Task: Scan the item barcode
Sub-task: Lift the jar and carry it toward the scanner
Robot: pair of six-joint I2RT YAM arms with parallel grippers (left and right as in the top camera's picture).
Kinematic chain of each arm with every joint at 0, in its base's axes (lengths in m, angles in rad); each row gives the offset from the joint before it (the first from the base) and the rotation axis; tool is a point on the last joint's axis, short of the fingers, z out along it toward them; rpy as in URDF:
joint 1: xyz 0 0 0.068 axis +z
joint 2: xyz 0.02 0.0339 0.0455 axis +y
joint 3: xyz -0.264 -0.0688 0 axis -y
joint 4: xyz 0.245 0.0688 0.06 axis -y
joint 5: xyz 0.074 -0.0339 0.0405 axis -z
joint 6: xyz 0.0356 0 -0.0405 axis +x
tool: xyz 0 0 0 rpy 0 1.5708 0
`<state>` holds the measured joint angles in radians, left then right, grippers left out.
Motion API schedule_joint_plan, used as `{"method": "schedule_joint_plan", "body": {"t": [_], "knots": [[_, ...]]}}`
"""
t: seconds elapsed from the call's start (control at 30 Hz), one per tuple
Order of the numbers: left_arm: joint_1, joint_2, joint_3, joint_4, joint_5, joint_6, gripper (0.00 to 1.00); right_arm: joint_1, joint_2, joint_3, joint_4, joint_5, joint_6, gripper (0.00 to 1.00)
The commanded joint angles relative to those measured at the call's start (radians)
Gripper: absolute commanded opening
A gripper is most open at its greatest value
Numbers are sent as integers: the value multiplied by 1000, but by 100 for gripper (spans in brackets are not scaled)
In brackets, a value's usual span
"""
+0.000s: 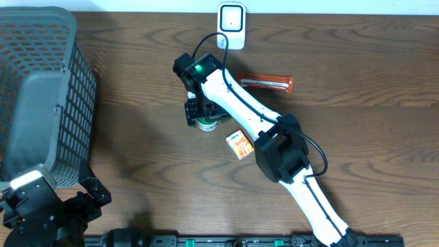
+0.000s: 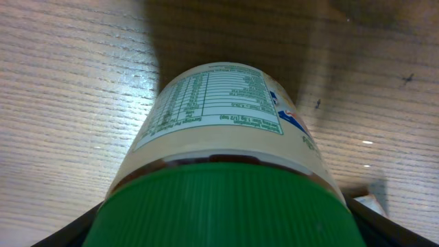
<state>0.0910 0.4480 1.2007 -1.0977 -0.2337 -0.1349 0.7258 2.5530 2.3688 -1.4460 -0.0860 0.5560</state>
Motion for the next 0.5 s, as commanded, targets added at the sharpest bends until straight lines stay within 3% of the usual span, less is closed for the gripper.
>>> {"method": "schedule_joint_plan", "body": {"t": [0.0,0.13,0.47], "knots": [[3,2,-6,-2,6,-8,100,-5,19,-17,4,-1,4,78],[3,2,-6,-2,6,-8,100,-5,19,-40,30,-2,5,78],[3,2,-6,-2,6,-8,100,-5,19,-65,43,2,4,60]]}}
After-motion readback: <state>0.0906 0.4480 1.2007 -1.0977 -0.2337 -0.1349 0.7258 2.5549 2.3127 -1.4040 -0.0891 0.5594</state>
